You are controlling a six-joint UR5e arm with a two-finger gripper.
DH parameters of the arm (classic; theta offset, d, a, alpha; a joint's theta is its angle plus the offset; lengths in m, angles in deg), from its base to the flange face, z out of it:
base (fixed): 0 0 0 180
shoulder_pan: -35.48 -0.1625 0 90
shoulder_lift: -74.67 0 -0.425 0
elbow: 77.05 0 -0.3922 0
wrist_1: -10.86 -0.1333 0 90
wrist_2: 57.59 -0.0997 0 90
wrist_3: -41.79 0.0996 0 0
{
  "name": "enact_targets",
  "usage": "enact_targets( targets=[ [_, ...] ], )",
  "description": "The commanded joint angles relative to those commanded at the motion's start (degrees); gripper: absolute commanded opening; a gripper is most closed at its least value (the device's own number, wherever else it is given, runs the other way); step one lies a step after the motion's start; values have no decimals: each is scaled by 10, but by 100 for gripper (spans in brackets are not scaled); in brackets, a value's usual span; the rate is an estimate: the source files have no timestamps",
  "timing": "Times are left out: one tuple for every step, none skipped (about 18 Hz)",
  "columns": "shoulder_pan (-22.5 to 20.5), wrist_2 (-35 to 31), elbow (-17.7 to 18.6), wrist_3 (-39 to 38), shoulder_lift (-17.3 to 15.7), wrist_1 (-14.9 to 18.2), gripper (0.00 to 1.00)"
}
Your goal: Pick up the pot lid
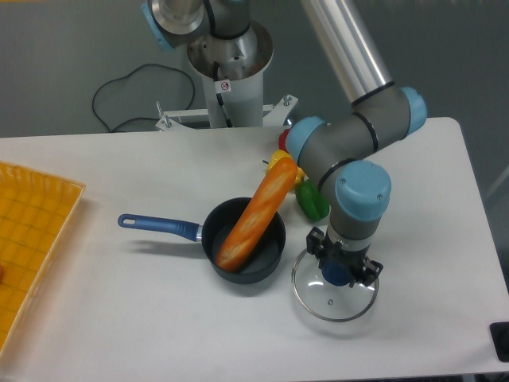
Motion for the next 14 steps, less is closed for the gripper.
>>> enact_targets(
  targets=[
    [-3,0,0,1,-7,10,52],
    [-5,0,-1,1,-16,20,52],
    [-5,-1,-1,2,-24,30,52],
    [-5,-2,-1,7,-33,40,52],
    [-5,-2,-2,16,-43,52,52],
    [-5,-3,-2,24,-52,66,52],
    [-5,-6,-2,25,-60,79,52],
    [-5,-16,-2,26,-67,86,52],
    [-5,-27,-2,26,-70,91,52],
    [-5,-36,-2,26,-71,97,52],
    [-5,-43,-3,26,-71,104,52],
    [-5,-47,-4,27,-72,111,52],
    [-5,-48,-4,27,-73,113,52],
    [-5,-48,-4,27,-74,114,52]
  ],
)
